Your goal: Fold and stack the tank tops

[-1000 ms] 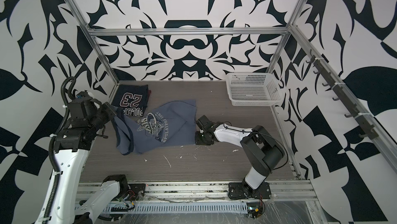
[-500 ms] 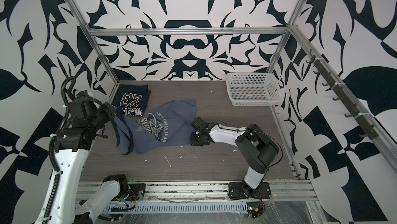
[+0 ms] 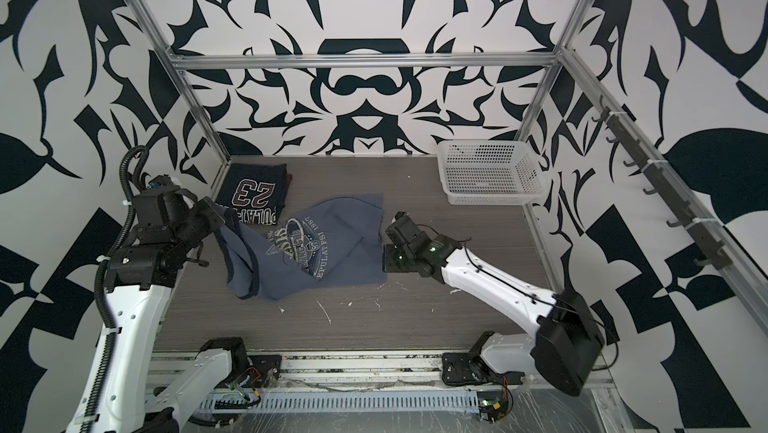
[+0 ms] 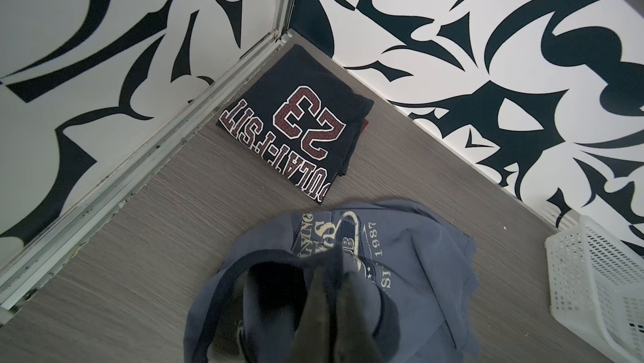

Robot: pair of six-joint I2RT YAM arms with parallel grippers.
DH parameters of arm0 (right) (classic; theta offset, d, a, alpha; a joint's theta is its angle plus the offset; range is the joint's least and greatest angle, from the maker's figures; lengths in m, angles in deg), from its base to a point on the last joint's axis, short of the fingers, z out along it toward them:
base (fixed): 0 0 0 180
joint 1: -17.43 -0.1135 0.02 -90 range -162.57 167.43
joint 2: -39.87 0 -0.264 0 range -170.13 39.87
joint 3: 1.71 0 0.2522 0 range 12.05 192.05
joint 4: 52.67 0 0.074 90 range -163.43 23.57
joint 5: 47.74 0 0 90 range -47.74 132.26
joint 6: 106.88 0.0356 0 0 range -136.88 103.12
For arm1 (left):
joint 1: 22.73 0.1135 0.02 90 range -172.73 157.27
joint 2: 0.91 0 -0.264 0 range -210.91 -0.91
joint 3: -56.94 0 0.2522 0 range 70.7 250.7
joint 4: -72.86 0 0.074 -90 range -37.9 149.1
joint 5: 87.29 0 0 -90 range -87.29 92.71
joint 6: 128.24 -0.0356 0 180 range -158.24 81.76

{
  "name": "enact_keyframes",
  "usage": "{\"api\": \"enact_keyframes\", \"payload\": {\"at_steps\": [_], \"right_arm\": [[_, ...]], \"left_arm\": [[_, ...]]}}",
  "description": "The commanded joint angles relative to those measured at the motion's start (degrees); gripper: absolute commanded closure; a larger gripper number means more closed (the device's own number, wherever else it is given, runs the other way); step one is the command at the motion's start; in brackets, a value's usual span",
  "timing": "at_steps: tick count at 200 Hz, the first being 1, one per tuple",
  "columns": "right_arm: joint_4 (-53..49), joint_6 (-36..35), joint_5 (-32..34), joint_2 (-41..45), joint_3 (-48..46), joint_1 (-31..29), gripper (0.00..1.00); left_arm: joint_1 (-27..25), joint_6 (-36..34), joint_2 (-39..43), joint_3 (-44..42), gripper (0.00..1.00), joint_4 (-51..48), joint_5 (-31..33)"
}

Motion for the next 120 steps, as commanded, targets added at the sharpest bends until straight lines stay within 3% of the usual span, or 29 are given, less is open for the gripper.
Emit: {"api": "enact_keyframes", "payload": {"at_steps": [1,21,41,80,120], "right_arm": [[-7.65,-1.69,5.37,6.01,3.45,0.19,1.0],[-9.84,-2.23,4.06,6.41,3.59,1.85,1.0],[-6.88,-1.37,-1.35,3.3,1.01,2.11,1.0],[1.9,1.82,-5.01,-0.64,-3.65,2.1,0.72],[7.7,4.92,-7.2,-8.93,-5.41,2.1,0.68]], "left_arm": [[0.21,0.16,1.15,2.76,1.0,-0.75,-4.02],[0.25,0.34,1.1,3.13,1.0,-0.44,-4.86],[0.23,0.32,0.4,2.63,1.0,-0.95,-3.36],[0.21,0.57,0.37,1.02,1.0,-0.62,-3.06],[0.28,0.61,0.11,-0.27,1.0,-0.14,-3.21]]}}
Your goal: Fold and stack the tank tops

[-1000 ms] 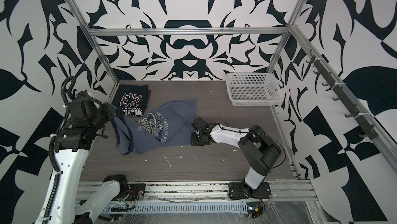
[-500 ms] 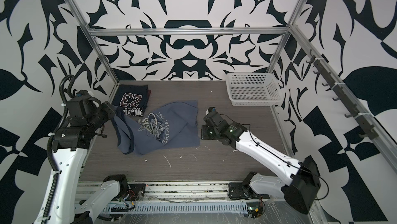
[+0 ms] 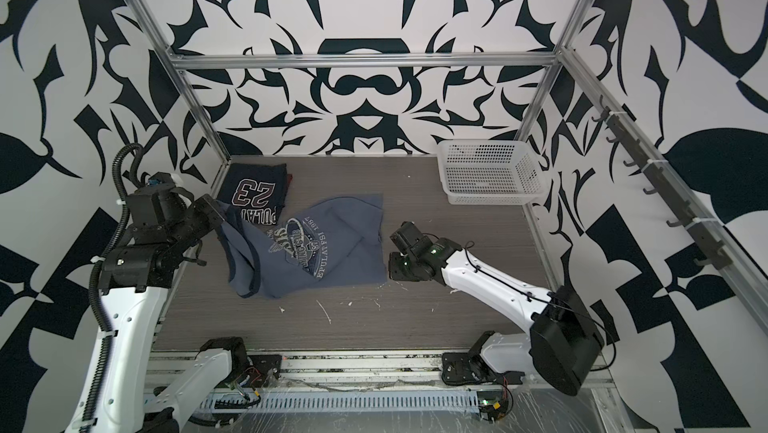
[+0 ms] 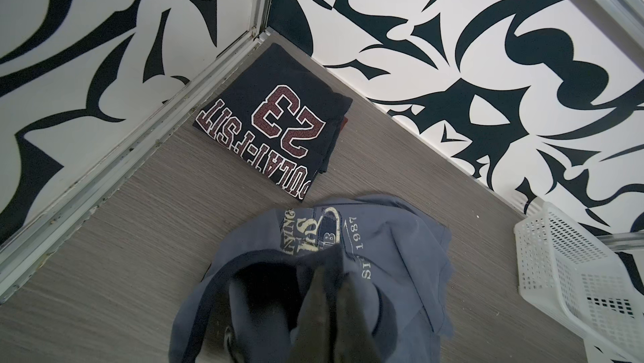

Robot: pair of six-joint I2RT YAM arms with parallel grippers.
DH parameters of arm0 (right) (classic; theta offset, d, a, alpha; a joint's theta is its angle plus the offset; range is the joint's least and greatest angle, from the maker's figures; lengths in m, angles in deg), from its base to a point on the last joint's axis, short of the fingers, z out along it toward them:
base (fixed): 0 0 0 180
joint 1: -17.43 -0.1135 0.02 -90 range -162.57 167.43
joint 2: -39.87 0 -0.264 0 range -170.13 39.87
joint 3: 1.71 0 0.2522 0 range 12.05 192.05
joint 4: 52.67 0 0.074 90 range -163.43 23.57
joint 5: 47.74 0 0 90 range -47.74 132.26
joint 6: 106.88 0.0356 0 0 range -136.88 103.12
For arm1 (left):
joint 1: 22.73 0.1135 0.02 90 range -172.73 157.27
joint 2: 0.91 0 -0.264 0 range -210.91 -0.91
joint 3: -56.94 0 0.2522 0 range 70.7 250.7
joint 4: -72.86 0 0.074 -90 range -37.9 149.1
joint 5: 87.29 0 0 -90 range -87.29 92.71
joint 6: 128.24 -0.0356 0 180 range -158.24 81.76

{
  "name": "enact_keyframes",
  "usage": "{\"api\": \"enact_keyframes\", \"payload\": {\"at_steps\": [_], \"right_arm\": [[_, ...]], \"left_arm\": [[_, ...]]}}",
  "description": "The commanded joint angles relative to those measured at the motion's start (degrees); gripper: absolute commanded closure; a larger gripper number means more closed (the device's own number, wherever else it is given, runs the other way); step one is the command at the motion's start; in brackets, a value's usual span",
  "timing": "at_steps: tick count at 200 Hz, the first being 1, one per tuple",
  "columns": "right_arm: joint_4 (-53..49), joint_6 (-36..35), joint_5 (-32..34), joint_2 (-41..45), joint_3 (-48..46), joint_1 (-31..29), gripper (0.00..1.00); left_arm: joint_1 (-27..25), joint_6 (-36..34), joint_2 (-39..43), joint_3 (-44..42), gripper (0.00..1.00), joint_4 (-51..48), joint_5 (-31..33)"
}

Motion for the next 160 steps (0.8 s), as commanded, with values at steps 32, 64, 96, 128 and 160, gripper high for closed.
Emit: {"api": "enact_keyframes", "payload": {"at_steps": [32,64,96,128,160], "right_arm": [[9.53,3.1,-3.25,-9.6,-0.2,-0.12,0.66],[11.02,2.81,-3.11,-13.79,0.62,-0.18,0.78],[12.72,3.31,-3.3,-17.53,0.63,-0.71,0.71],[14.56,3.43,-4.76,-20.08,1.15,-1.54,0.7],[13.36,3.96,-4.16,-22.42,1.96,-2.27,0.76]], "left_arm": [[0.22,0.28,0.35,-2.19,1.0,0.27,0.17],[0.24,-0.07,0.47,-2.64,1.0,0.16,0.64],[0.25,-0.49,0.61,-2.92,1.0,0.2,0.97],[0.23,-0.64,0.59,-3.09,1.0,0.19,1.12],[0.28,-0.93,0.63,-3.09,1.0,0.11,1.51]]}}
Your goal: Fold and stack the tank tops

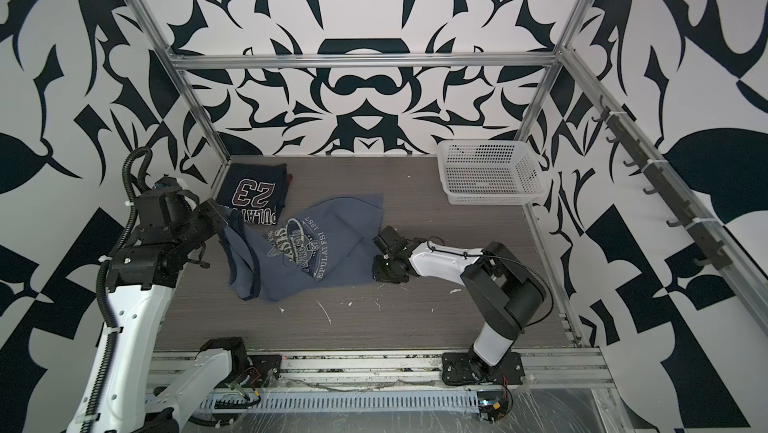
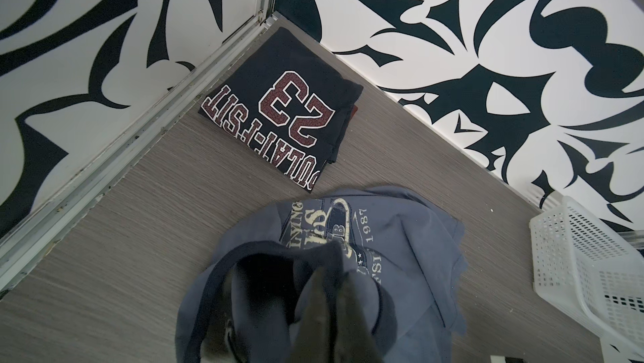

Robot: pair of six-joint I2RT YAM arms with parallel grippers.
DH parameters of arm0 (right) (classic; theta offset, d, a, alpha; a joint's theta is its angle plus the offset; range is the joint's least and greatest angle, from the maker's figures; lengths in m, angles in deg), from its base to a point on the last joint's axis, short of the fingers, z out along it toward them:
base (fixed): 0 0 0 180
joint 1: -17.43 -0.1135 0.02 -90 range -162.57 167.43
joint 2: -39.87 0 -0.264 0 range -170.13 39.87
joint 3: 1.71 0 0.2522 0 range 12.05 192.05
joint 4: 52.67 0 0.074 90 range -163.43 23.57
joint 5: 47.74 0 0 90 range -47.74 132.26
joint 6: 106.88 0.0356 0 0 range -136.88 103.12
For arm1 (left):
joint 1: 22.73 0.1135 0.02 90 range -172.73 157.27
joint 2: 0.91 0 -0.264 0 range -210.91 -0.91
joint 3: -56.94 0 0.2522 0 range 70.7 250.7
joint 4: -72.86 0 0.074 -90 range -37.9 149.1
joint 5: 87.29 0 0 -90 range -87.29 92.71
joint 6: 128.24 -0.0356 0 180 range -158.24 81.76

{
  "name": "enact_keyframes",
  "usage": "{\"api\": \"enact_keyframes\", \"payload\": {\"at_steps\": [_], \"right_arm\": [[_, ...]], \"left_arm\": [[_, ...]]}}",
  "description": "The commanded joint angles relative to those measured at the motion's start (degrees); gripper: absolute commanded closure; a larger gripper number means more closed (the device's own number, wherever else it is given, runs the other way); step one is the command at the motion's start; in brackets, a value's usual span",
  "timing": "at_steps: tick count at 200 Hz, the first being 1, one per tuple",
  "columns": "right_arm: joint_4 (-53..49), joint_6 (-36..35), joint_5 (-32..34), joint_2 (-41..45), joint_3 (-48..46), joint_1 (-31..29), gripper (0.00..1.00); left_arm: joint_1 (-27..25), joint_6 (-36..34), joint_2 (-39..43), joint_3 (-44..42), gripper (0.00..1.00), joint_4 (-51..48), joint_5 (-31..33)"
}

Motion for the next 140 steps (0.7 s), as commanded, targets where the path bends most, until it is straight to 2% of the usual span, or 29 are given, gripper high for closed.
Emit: {"api": "enact_keyframes", "payload": {"at_steps": [1,35,112,140], "right_arm": [[-1.74,0.66,0.19,-2.33,0.62,-0.84,0.76],[-3.7,0.17,2.96,0.25,0.85,-1.94,1.0],[-11.4,-0.72,6.42,14.33,1.39,-2.22,1.0],[-12.37,-0.32,6.08,17.32,1.4,-2.22,1.0]], "left_arm": [[0.24,-0.63,0.59,-0.42,1.0,-0.18,1.1],[0.27,-0.95,0.33,-0.34,1.0,-0.37,1.54],[0.26,-0.77,-0.36,0.01,1.0,-0.18,0.98],[0.24,-1.28,-2.63,0.01,1.0,0.09,-1.9]]}}
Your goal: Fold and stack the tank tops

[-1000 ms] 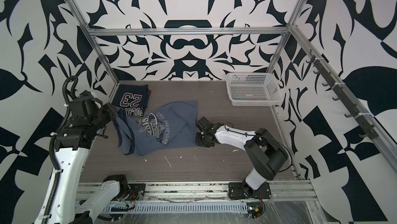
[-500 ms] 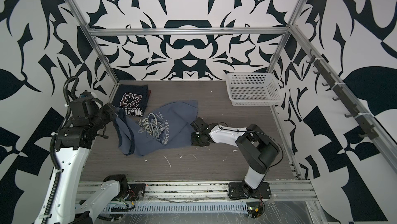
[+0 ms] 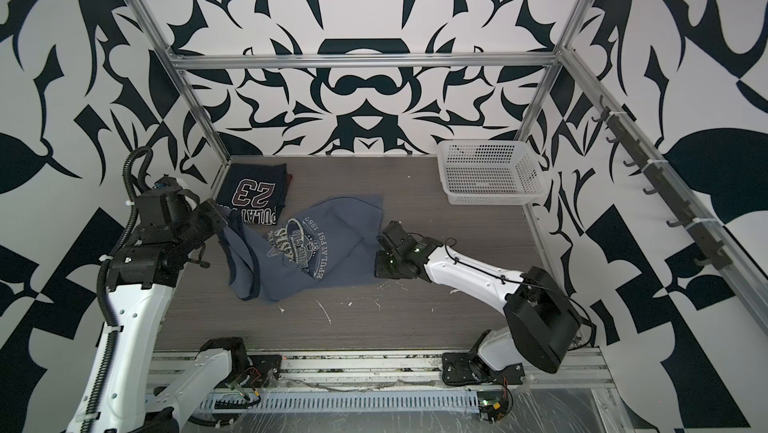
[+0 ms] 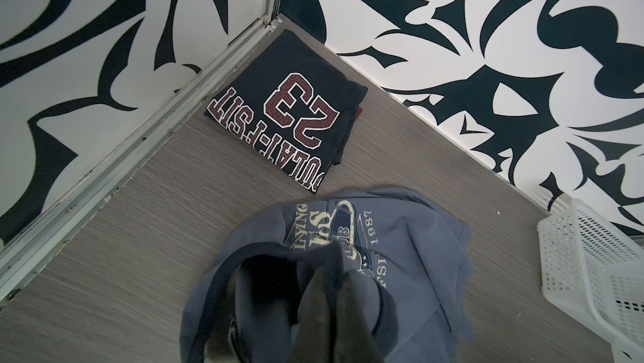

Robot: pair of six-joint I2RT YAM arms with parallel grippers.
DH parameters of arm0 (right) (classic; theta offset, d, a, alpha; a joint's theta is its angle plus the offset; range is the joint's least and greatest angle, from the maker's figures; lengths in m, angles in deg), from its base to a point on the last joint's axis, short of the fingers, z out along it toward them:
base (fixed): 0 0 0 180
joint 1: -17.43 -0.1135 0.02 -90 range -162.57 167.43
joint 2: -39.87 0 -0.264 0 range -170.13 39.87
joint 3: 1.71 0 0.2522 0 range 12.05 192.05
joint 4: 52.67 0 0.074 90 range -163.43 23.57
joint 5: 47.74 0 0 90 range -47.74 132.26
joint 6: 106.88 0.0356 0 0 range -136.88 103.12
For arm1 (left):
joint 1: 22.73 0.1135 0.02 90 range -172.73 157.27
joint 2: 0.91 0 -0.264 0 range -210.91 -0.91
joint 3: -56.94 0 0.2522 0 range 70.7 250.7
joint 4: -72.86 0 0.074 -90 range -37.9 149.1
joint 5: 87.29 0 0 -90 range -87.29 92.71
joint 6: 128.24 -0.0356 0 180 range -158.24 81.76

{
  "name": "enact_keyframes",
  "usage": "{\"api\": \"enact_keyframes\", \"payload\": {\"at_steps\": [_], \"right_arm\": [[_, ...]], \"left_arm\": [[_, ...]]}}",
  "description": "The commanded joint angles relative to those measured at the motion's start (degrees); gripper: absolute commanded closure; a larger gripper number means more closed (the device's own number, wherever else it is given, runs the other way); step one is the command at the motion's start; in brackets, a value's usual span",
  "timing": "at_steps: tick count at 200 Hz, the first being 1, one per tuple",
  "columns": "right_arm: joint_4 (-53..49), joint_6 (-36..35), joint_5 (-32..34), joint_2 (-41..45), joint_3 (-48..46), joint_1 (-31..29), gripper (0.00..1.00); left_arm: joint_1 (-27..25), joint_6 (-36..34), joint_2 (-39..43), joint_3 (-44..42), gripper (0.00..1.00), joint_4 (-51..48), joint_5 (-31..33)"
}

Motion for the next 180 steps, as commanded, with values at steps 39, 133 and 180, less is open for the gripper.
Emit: {"api": "enact_keyframes", "payload": {"at_steps": [39,133,180], "right_arm": [[-3.28,0.04,0.19,1.48,1.48,-0.25,1.0],[-12.8,6.4,-1.96,0.15,5.57,4.33,1.0],[-15.48,5.75,-1.59,-0.47,7.36,6.16,1.0]], "left_arm": [[0.2,-1.45,-10.61,0.72,0.7,-2.83,-3.88],[-22.86,5.84,-17.57,0.79,0.19,-11.38,7.81],[-31.46,6.8,-22.03,-2.64,0.16,-6.07,4.77]]}}
